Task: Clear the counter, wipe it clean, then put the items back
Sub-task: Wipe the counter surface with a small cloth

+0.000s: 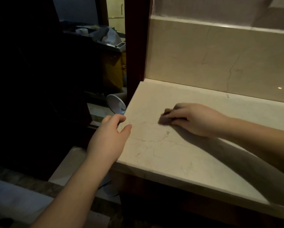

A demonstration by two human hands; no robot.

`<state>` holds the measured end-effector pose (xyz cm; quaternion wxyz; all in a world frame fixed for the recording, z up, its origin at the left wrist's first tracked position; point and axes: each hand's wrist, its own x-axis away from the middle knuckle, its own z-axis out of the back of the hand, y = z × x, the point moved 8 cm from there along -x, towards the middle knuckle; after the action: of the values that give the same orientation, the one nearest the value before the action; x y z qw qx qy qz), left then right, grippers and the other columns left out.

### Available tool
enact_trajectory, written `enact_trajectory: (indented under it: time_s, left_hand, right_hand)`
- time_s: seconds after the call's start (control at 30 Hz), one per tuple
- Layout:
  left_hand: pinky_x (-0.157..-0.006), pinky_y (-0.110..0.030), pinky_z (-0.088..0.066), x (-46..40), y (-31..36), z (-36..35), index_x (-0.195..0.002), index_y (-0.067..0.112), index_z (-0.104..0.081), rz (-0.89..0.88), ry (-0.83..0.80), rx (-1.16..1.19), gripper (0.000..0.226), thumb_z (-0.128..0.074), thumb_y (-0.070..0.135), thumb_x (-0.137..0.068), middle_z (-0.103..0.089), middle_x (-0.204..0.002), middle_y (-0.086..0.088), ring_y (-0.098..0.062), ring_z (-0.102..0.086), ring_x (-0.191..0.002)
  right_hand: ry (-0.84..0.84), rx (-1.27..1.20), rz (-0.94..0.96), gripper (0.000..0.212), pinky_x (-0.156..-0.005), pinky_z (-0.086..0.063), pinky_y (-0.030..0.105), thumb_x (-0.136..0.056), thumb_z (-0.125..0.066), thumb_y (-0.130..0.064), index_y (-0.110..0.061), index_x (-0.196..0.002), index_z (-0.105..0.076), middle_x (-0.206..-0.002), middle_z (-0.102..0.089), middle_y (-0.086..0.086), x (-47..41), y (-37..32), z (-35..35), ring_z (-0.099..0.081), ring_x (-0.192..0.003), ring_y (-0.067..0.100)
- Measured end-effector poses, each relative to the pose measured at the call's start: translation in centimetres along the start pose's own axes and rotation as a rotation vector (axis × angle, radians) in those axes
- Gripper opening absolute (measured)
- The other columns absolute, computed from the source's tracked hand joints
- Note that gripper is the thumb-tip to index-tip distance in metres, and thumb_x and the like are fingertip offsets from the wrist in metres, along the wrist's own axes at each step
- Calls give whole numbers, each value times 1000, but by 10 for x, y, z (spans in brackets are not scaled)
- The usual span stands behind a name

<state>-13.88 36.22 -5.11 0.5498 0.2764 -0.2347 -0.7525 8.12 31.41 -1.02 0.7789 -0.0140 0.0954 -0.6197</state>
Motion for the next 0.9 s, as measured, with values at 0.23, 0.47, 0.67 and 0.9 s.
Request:
enact_trajectory:
  time_s: [0.23,0.47,0.67,0.9]
  left_hand:
    - [-64,-25,-39,0,0,2,-128,28,-53,20,-6,19,37,-54,44,-94,-51,-123,10,-5,-49,-85]
    - [-67,-29,-39,-4,-13,-5,-129,24,-51,143,-77,85,46,-56,49,-91,-56,-121,8,-8,-50,-88]
    - [-61,-27,-36,-4,-13,-4,-128,24,-53,148,-78,92,45,-55,50,-91,-57,-119,7,-9,-51,-87]
    - [-66,-30,-38,-5,-10,-4,-127,24,-52,116,-52,16,45,-53,51,-92,-56,-121,5,-11,-50,-87]
  right_hand:
    - [19,74,-236,29,-85,-39,29,-97,-49,-34,-35,-123,-62,-114,-58,1,-69,49,-1,-53,-112,25]
    - [-35,-50,61,28,-86,-46,33,-94,-54,-36,-37,-121,-63,-111,-59,-7,14,-34,-2,-57,-101,16]
    - [50,95,-260,30,-92,-41,33,-97,-50,-33,-34,-123,-63,-115,-59,1,-49,56,1,-54,-112,25]
    - [-57,-21,88,31,-80,-43,27,-95,-52,-36,-36,-125,-60,-110,-55,-9,37,-54,-3,-51,-94,10]
